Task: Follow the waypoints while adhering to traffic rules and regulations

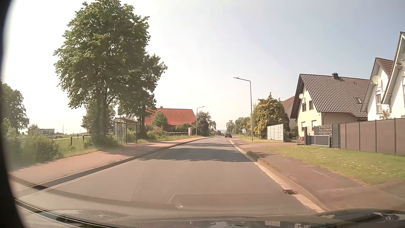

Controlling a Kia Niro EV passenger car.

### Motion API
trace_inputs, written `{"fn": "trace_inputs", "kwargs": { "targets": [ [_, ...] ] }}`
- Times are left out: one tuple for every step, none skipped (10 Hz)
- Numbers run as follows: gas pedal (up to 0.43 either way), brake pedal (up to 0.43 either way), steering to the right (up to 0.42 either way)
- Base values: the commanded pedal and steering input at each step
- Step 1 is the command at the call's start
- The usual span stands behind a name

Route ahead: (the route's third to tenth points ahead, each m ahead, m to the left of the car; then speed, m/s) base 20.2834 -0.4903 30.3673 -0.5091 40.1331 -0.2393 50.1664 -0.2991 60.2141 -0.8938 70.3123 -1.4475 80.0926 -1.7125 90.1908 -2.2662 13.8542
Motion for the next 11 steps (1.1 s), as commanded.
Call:
{"fn": "trace_inputs", "kwargs": {
  "targets": [
    [0.150, 0.000, 0.002],
    [0.138, 0.000, 0.002],
    [0.138, 0.000, 0.000],
    [0.138, 0.000, 0.000],
    [0.138, 0.000, -0.001],
    [0.138, 0.000, 0.000],
    [0.138, 0.000, -0.001],
    [0.138, 0.000, 0.000],
    [0.150, 0.000, 0.000],
    [0.150, 0.000, 0.000],
    [0.157, 0.000, 0.000]
  ]
}}
